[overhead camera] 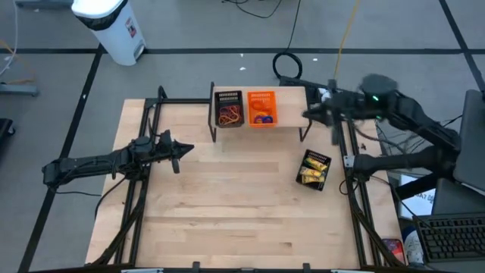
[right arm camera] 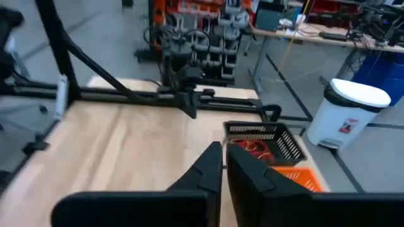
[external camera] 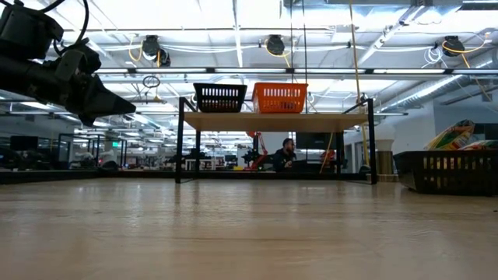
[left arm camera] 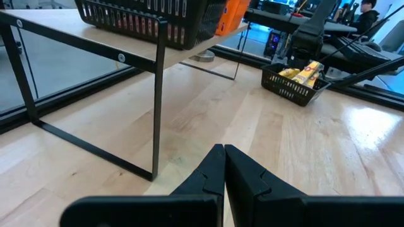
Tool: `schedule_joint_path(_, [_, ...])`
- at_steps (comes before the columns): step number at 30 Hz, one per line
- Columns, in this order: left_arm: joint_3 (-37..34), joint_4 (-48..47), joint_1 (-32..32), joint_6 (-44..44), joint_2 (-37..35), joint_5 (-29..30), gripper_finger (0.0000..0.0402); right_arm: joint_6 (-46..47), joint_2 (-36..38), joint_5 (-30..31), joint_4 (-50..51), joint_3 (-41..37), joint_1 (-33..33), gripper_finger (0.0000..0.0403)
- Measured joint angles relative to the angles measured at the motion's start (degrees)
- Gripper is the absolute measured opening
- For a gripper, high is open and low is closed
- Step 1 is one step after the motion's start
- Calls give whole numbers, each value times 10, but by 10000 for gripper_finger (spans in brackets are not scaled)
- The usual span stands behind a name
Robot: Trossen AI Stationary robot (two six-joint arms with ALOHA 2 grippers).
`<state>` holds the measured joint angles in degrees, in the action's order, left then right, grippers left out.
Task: Pick & Place Office Desk Supplies
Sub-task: Put the black bin on the shelf
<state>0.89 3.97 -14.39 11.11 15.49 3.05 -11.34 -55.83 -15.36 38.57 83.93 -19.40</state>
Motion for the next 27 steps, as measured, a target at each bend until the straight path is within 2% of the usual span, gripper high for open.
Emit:
schedule_joint_path(7, [0,0,0,6,0,0,5,89,149,-1,-62,-188,0,2])
schedule_joint_path(12, [0,1,0,25,0,10,5,150,222,-46,-123,-308,0,1])
schedule_joint_path(17, [0,1,0,26,0,48,5,205,291,-90,-256,-424,7,1])
schedule_joint_path(21, [0,3,0,25,0,61,5,191,360,-72,-265,-469,7,1])
schedule_joint_path(27, [0,20,0,14,0,61,5,221,444,11,-263,-514,7,0])
